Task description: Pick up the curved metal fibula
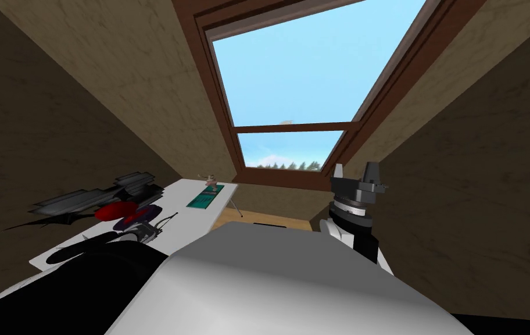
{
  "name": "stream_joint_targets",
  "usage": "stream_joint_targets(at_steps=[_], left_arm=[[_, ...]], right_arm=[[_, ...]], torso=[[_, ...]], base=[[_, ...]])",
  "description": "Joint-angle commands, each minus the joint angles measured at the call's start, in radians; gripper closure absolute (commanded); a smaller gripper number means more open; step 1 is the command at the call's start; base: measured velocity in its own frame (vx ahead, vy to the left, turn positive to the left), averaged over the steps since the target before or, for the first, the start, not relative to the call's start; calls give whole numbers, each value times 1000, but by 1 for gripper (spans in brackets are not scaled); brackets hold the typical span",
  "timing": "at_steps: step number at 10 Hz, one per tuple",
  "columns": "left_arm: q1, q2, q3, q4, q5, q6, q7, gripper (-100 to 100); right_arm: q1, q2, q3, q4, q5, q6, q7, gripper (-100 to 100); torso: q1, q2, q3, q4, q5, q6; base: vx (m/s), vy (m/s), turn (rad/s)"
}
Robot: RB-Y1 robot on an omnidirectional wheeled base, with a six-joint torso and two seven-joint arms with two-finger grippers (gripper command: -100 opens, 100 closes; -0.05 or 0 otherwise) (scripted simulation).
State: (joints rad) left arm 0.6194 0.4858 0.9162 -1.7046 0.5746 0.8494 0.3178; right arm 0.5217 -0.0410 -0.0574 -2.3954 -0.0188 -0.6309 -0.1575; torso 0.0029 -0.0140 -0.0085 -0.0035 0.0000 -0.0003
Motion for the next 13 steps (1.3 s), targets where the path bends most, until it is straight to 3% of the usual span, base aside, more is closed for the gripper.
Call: stream_joint_targets(at_steps=[1,4,6,7,8,10,11,13], left_arm=[[12,22,10,37,20,39,-2,-100],[35,40,20,85,50,82,-7,-100],[38,40,20,89,55,83,-8,-100],[38,40,20,92,56,83,-10,0],[20,34,5,124,40,53,-16,-100],[18,37,5,128,41,55,-16,-100],[17,37,4,131,40,51,-17,100],[17,36,3,131,40,52,-18,100]], right_arm=[[0,0,0,0,0,0,0,0],[0,0,0,0,0,0,0,0],[0,0,0,0,0,0,0,0],[0,0,0,0,0,0,0,0],[0,0,0,0,0,0,0,0],[0,0,0,0,0,0,0,0],[0,0,0,0,0,0,0,0],[-1,0,0,0,0,0,0,0]], torso=[[0,0,0,0,0,0],[4,3,2,1,1,0],[4,8,5,2,1,0],[2,12,7,3,1,1],[0,14,8,3,0,0],[3,14,8,3,1,1],[1,15,9,3,1,0],[-1,15,9,4,-1,0]], base=[[207,83,35],[167,71,7],[65,52,5],[8,6,-3],[15,41,0],[10,47,-7],[1,6,-1],[0,0,0]])
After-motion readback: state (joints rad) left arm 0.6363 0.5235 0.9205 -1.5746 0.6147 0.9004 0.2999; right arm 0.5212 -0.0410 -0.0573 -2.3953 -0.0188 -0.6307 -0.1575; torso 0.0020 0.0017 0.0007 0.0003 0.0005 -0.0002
